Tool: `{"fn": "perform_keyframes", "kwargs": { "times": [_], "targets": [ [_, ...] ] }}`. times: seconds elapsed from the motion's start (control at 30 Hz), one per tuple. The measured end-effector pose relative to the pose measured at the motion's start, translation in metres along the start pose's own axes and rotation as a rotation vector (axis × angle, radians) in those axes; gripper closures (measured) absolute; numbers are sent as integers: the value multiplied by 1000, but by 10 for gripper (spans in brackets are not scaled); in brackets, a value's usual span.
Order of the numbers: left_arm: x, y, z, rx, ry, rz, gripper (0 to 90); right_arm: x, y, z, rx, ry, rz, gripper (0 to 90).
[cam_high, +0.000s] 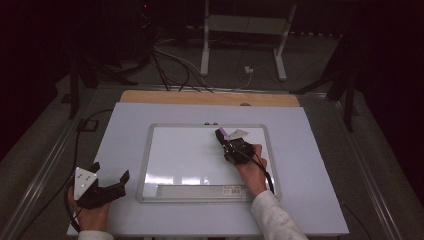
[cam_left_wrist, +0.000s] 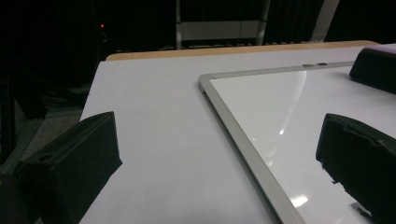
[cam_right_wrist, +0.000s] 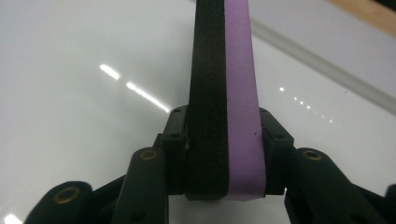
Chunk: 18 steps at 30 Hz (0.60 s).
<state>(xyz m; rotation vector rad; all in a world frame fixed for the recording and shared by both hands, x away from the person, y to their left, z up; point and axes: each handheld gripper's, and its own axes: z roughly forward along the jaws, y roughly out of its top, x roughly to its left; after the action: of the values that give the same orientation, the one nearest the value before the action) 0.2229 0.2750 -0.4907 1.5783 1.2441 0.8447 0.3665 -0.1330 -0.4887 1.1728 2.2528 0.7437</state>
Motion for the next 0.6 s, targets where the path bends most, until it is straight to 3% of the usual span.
{"fn": "perform_keyframes", "kwargs": {
  "times": [0.17, 0.6],
  "targets": [
    [0, 0, 0, 1, -1, 1, 4, -1, 2, -5, -23, -6, 4, 631],
    [-1, 0, 0, 5, 0, 3, 4, -14, 3, -12, -43, 3, 84, 630]
  ]
}}
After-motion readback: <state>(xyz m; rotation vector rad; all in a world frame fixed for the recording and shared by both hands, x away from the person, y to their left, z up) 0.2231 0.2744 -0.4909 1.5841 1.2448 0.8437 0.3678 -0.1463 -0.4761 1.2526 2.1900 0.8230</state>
